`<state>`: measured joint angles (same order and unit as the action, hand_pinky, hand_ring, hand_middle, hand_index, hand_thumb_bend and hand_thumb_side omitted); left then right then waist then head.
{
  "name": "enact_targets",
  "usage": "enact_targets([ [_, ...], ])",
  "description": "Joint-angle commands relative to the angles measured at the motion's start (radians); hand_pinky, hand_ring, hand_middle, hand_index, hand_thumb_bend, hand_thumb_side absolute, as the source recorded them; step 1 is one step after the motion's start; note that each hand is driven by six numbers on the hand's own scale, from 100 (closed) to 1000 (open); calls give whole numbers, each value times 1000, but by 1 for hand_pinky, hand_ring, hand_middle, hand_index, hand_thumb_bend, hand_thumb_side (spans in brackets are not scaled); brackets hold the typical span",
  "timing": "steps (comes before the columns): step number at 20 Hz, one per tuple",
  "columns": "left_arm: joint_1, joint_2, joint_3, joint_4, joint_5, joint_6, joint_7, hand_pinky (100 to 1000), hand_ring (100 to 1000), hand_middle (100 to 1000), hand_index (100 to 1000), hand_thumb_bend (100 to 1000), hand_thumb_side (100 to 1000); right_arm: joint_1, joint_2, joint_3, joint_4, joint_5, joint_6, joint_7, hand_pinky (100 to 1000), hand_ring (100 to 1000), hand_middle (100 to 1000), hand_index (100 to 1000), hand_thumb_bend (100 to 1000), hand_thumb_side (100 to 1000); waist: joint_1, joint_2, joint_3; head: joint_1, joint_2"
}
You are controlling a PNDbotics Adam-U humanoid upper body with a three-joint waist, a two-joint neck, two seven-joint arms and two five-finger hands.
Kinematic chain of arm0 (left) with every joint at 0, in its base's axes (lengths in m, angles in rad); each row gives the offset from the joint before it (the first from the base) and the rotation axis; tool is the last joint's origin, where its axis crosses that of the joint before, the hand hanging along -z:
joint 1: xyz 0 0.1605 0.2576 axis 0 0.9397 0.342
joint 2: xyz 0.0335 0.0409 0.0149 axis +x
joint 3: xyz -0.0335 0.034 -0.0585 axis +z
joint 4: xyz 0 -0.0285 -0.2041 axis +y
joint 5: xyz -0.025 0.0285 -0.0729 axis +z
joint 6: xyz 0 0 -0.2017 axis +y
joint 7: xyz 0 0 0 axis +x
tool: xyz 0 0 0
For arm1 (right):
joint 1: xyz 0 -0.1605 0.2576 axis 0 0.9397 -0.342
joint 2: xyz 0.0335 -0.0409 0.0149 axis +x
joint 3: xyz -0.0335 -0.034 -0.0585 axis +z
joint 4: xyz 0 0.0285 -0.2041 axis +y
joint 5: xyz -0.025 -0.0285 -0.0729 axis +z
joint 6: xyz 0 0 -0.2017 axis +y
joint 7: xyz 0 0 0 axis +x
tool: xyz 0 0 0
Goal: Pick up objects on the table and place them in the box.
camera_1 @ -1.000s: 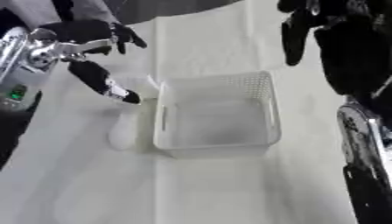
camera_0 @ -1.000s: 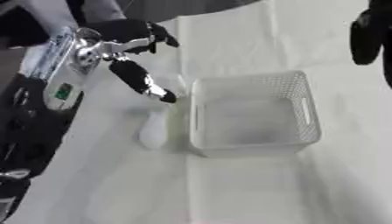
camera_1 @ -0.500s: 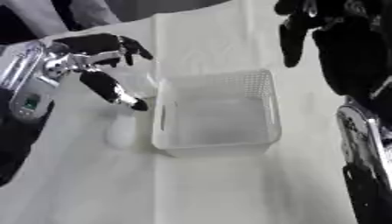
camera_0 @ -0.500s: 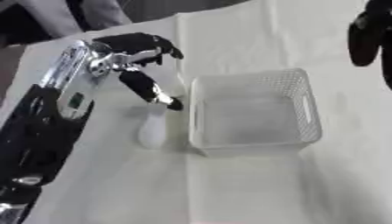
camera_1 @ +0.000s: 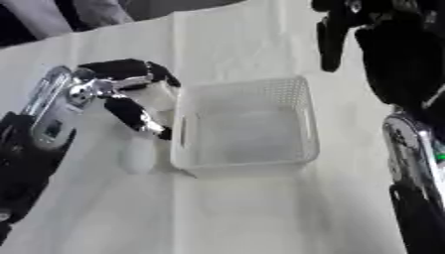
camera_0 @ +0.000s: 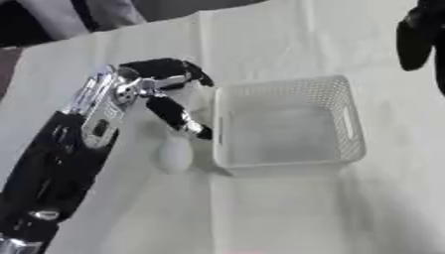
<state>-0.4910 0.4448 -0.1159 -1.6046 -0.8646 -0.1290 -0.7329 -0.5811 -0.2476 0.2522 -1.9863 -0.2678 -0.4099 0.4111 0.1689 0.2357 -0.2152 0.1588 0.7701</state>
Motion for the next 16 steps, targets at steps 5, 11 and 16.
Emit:
enact_targets([
  [5,0,-49,8,36,-30,-2,-26,542,760,829,914,885,660,-13,5,1,-14,-4,4,6,187,322,610,806,100,994,-11,-8,4,2,0],
  [11,12,-54,9,33,-82,-12,-10,474,710,790,868,868,550,-11,5,1,-14,-5,7,12,183,319,610,807,100,991,-10,-5,5,2,0],
  [16,39,-6,4,20,-91,-37,-28,351,612,716,789,680,430,-10,3,0,-14,-7,10,15,182,318,610,808,100,988,-8,-4,8,1,0],
])
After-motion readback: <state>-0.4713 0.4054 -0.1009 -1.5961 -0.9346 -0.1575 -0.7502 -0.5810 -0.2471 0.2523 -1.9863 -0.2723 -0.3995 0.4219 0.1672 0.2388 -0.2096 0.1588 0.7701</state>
